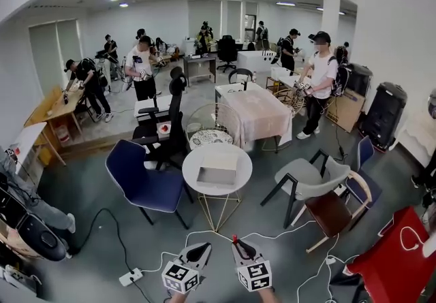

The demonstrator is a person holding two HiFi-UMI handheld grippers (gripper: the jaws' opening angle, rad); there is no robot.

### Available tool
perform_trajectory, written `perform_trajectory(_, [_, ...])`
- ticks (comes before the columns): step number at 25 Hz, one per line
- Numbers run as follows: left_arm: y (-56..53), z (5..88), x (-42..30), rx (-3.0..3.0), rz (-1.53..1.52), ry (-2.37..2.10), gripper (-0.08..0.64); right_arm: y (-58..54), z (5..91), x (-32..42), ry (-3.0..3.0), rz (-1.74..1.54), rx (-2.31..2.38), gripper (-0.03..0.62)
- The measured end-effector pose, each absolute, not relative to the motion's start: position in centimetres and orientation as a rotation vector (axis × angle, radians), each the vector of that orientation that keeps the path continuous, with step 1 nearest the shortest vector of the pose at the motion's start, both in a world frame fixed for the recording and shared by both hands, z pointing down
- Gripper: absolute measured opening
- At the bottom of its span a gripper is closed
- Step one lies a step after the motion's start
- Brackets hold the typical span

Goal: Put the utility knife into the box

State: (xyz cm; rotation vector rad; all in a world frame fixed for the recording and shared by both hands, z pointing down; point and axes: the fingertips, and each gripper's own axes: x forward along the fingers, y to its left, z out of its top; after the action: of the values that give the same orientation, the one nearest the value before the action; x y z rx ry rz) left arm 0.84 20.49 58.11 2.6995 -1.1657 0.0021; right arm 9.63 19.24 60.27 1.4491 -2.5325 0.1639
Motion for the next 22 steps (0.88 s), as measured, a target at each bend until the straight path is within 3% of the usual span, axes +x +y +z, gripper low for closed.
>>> perform_trajectory(8, [20.6, 59.2, 5.1, 2.720, 0.021, -1.111, 0.012, 19.4, 61.5, 13.0, -2.520, 0.182, 1.453, 0.077])
perform_trajectory(22, [19.9, 59.7, 4.7, 2.694, 0.016, -1.161, 0.012, 18.5, 62.4, 12.6, -2.539, 0.183, 1.405, 0.077])
